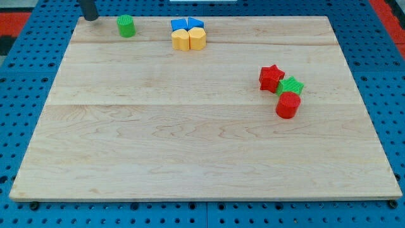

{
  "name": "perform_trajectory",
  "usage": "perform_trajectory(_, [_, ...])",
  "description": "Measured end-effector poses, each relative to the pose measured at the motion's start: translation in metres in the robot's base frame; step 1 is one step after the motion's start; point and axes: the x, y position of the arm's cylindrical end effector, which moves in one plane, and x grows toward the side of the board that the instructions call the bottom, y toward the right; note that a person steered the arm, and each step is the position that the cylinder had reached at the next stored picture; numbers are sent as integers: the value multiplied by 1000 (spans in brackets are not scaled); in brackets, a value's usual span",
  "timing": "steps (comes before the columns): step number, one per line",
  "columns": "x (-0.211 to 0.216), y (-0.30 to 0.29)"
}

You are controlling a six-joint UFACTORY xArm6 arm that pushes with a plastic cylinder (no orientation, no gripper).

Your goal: Move the green circle to the red star

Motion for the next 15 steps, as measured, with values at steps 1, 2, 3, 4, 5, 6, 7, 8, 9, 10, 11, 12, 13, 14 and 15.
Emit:
perform_trajectory(1, [-2, 65])
perform_trajectory(2, [14, 73])
perform_trajectory(3, [33, 108])
perform_trajectory(4, [54, 122])
perform_trajectory(5, [72, 84])
perform_trajectory(6, [73, 37])
perform_trajectory(7, [86, 46])
perform_trajectory(8, [116, 77])
perform_trajectory(9, [150, 78])
perform_trajectory(10, [158, 118])
perform_trajectory(11, [158, 167])
perform_trajectory(12, [158, 225])
perform_trajectory(13, [172, 252])
perform_trajectory(14, [185, 293])
perform_trajectory(15, [200, 295])
